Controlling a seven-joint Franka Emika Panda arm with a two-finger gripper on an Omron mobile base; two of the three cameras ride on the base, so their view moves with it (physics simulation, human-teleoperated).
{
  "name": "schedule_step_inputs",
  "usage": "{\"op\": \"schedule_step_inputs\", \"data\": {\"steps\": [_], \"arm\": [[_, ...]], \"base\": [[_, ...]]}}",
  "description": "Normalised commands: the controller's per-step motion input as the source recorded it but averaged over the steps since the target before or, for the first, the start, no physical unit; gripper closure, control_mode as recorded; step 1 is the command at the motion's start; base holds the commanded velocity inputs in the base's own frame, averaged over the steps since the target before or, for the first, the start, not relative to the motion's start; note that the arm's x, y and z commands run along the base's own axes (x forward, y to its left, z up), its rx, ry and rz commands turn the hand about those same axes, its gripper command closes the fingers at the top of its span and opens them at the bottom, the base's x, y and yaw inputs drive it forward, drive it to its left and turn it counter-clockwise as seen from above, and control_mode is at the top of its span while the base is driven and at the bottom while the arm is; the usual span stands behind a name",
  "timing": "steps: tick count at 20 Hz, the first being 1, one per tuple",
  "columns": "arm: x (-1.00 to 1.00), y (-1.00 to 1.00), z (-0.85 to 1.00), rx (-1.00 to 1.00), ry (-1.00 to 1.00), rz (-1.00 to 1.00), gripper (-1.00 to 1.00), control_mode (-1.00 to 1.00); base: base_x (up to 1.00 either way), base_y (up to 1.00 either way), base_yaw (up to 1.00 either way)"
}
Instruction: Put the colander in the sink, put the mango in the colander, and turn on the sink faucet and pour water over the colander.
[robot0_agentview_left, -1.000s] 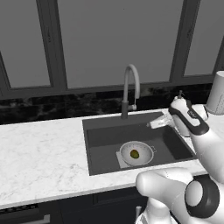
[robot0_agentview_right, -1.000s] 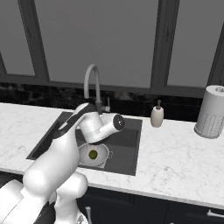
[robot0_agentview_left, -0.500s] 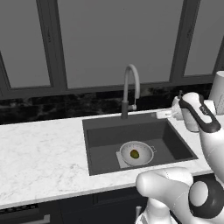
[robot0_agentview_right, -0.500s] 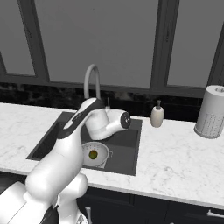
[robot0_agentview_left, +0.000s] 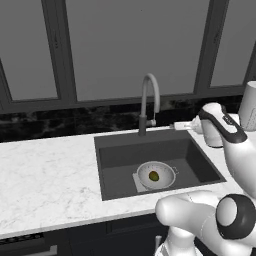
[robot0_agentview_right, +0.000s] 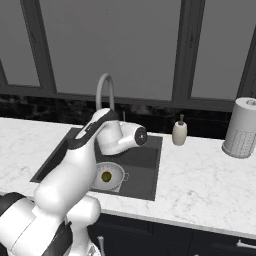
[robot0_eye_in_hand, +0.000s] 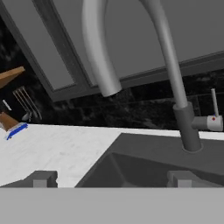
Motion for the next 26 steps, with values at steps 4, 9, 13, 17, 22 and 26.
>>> {"op": "schedule_step_inputs", "data": {"steps": [4, 9, 13, 17, 22, 26], "arm": [[0.23, 0.00, 0.00, 0.05, 0.00, -0.03, -1.00, -1.00], [0.18, 0.00, 0.00, 0.06, 0.00, 0.00, -1.00, -1.00], [0.21, 0.00, 0.00, 0.04, 0.00, 0.00, -1.00, -1.00], [0.28, 0.00, 0.00, 0.04, 0.00, 0.00, -1.00, -1.00], [0.28, 0.00, 0.00, 0.04, 0.00, 0.00, -1.00, -1.00], [0.29, 0.00, 0.00, 0.02, 0.00, 0.00, -1.00, -1.00]], "base": [[0.00, 0.00, 0.00], [0.00, 0.00, 0.00], [0.00, 0.00, 0.00], [0.00, 0.00, 0.00], [0.00, 0.00, 0.00], [0.00, 0.00, 0.00]]}}
